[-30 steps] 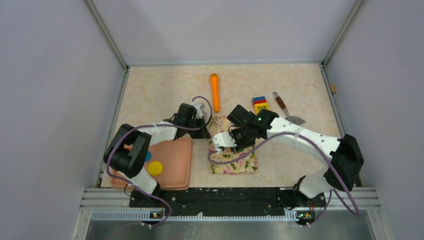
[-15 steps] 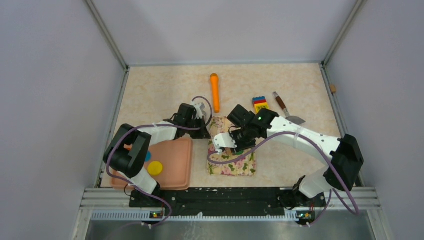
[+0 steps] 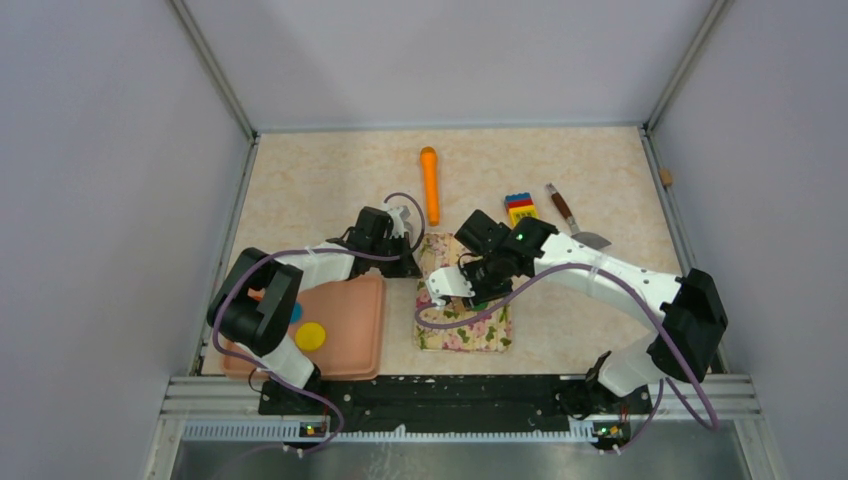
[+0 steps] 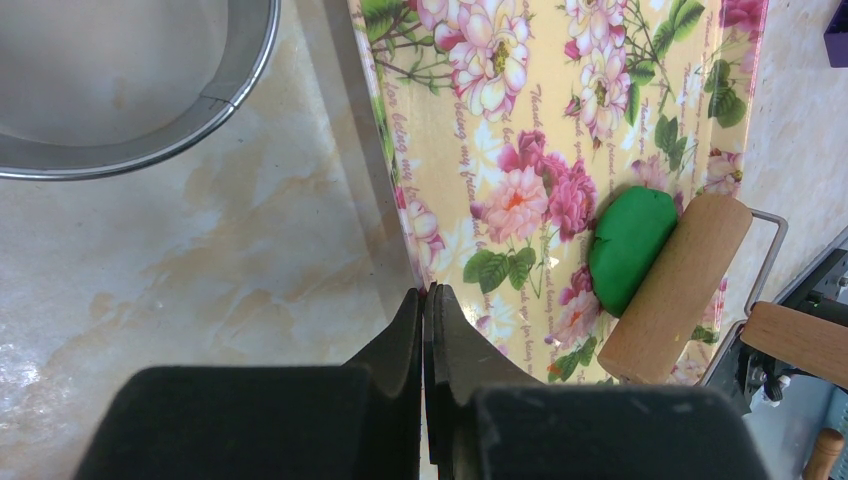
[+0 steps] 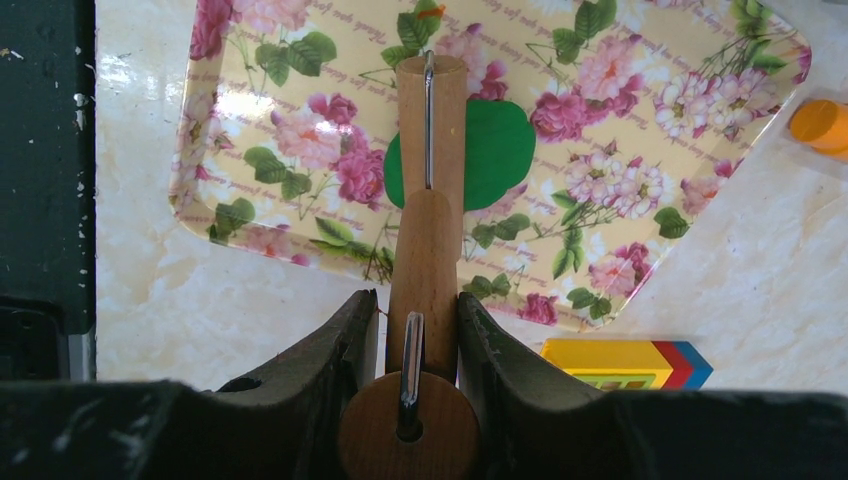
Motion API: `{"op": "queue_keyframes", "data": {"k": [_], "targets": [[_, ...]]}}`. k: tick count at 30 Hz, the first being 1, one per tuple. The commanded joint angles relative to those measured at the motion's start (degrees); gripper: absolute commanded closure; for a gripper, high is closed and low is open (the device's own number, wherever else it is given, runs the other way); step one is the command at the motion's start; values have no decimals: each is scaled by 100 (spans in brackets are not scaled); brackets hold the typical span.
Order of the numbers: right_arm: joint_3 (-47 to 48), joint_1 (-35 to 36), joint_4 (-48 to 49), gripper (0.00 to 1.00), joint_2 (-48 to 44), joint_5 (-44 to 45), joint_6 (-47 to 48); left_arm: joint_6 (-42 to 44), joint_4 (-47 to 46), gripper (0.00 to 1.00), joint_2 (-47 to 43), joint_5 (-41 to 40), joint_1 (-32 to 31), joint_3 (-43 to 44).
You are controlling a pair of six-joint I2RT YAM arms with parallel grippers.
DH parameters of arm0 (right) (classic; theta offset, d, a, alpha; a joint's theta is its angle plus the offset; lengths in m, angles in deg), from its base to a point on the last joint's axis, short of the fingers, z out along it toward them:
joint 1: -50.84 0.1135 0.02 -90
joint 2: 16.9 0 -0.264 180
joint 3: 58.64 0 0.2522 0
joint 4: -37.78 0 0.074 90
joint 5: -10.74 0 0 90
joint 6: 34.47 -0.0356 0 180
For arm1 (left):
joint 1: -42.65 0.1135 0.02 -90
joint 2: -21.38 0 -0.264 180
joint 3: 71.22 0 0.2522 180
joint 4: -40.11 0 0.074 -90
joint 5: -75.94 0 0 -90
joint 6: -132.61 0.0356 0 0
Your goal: Roll out the dumpling wrappers from the dough
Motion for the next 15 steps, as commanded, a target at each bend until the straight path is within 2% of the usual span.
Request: {"op": "queue_keyframes", "data": {"k": [1,15], "targets": [[-371,115,-1699,100,327,-1491,-395,253,23,100,-40,-547,42,-53],[-459,155,-1846,100,285,-1601,-438,239,23,100,21,-565,44,-23]]}}
